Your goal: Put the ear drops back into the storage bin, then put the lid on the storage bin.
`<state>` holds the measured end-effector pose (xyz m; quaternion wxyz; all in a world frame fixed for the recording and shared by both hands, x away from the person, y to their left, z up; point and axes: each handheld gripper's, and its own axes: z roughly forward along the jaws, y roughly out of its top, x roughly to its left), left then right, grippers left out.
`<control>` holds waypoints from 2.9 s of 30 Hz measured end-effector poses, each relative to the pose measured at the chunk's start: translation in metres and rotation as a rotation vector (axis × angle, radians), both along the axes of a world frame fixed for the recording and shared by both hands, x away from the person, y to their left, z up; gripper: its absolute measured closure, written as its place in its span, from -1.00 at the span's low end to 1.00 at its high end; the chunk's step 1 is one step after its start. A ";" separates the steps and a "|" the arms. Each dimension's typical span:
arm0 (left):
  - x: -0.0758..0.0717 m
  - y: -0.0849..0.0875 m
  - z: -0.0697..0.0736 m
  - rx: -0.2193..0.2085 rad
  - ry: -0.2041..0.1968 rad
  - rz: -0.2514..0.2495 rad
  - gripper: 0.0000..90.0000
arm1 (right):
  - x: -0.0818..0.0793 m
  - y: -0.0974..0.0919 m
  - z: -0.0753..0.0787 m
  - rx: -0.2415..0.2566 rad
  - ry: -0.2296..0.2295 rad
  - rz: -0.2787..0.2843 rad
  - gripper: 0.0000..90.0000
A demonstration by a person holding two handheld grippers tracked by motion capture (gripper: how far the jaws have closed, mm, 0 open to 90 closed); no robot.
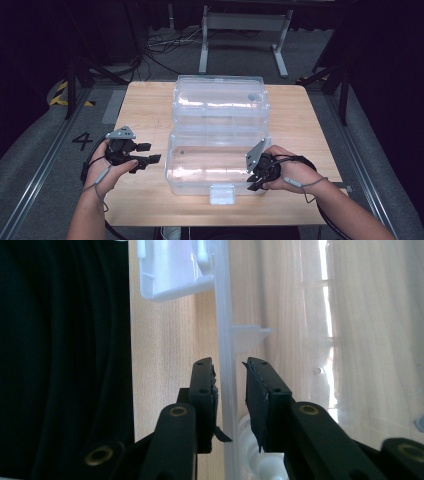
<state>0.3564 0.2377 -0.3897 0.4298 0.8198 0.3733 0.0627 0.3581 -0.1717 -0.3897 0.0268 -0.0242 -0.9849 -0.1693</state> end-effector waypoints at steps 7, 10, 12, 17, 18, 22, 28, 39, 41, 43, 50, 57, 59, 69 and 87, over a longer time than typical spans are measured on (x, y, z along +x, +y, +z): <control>0.004 -0.005 0.002 0.003 -0.012 -0.008 -0.15 | -0.003 0.002 -0.011 -0.034 -0.036 0.017 0.82; 0.004 -0.007 0.004 0.001 -0.012 -0.014 -0.15 | -0.004 0.000 -0.011 -0.019 -0.042 0.011 0.83; 0.005 -0.008 0.006 0.002 -0.019 -0.023 -0.16 | -0.005 -0.001 -0.012 -0.006 -0.045 0.000 0.83; 0.007 -0.015 0.018 0.002 -0.045 -0.036 -0.16 | -0.006 -0.004 -0.013 0.014 -0.047 -0.014 0.83; 0.007 -0.016 0.020 0.004 -0.050 -0.039 -0.16 | -0.006 -0.004 -0.012 0.015 -0.042 -0.014 0.83; 0.009 -0.024 0.026 0.007 -0.062 -0.060 -0.16 | -0.005 -0.006 -0.014 0.035 -0.039 -0.017 0.83; 0.016 -0.040 0.039 0.029 -0.079 -0.090 -0.15 | -0.005 -0.007 -0.014 0.045 -0.032 -0.015 0.82; 0.030 -0.061 0.064 0.017 -0.101 -0.142 -0.15 | -0.005 -0.007 -0.014 0.050 -0.025 -0.020 0.82; 0.034 -0.067 0.069 0.022 -0.104 -0.148 -0.15 | -0.004 -0.007 -0.014 0.049 -0.026 -0.017 0.82; 0.036 -0.070 0.071 0.022 -0.108 -0.155 -0.15 | -0.004 -0.007 -0.014 0.050 -0.025 -0.016 0.82; 0.052 -0.091 0.083 0.031 -0.113 -0.198 -0.15 | -0.003 -0.008 -0.015 0.061 -0.019 -0.014 0.81; 0.067 -0.104 0.091 0.019 -0.109 -0.223 -0.15 | -0.003 -0.008 -0.015 0.059 -0.019 -0.013 0.81; 0.072 -0.107 0.093 0.004 -0.104 -0.226 -0.15 | -0.003 -0.008 -0.015 0.059 -0.017 -0.008 0.81; 0.094 -0.122 0.095 0.018 -0.097 -0.258 -0.15 | -0.002 -0.009 -0.016 0.068 -0.013 -0.005 0.80; 0.123 -0.148 0.083 0.126 -0.016 -0.327 0.23 | -0.001 -0.010 -0.017 0.084 -0.004 -0.001 0.80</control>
